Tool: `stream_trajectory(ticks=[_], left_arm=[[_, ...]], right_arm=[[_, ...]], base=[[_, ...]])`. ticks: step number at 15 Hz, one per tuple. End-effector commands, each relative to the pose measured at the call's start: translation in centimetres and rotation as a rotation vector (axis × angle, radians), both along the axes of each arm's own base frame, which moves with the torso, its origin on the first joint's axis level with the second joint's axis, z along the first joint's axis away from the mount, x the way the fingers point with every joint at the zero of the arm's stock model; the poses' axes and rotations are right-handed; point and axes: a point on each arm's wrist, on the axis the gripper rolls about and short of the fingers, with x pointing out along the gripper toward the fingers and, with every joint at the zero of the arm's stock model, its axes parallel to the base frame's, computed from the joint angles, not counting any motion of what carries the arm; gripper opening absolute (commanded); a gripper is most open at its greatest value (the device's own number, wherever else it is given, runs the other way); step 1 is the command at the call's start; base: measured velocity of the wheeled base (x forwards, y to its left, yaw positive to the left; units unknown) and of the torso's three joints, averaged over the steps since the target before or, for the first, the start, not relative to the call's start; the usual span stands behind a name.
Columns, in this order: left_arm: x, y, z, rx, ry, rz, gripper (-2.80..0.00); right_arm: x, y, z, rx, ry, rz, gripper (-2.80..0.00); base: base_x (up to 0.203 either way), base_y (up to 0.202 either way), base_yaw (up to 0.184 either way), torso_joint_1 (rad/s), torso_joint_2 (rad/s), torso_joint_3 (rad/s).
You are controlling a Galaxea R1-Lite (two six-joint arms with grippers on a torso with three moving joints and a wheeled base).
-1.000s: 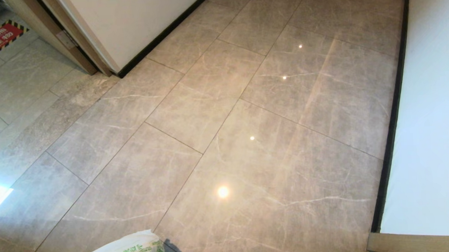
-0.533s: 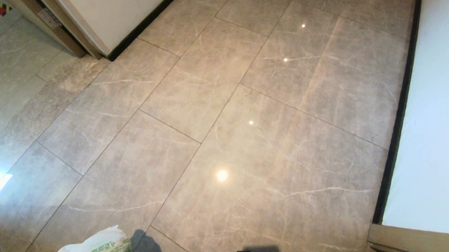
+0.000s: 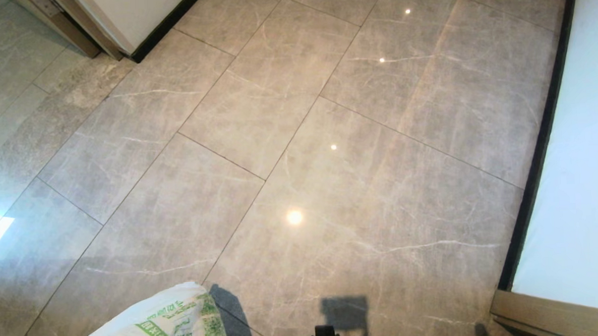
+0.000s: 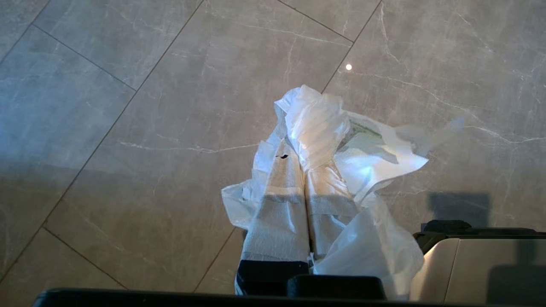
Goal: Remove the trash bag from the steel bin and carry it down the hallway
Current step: Put the trash bag at the door
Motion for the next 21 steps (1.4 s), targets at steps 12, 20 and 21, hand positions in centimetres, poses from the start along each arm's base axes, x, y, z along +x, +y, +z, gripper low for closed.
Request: stream_trajectory(ticks=[12, 20, 21], left_arm=[[-0.6, -0.1, 2.8, 0.032, -0.038, -0.027, -2.80], [8.7, -0.1, 14.7, 0.076, 0.461, -0.078, -2.80], [10.7, -0.1, 14.3, 0.103, 0.539, -0.093, -2.80]], right_arm=[[0.3, 0.0, -1.0, 0.000, 0.036, 0.000, -2.80], [0.3, 0.0, -1.0, 0.000, 0.036, 0.000, -2.80], [0.3, 0.0, -1.1, -0.001, 0.038, -0.001, -2.80]], base=[[0.000, 0.000, 0.000, 0.000, 0.00, 0.000], [0.000, 0.000, 0.000, 0.000, 0.00, 0.000], [0.000, 0.000, 0.000, 0.000, 0.00, 0.000]])
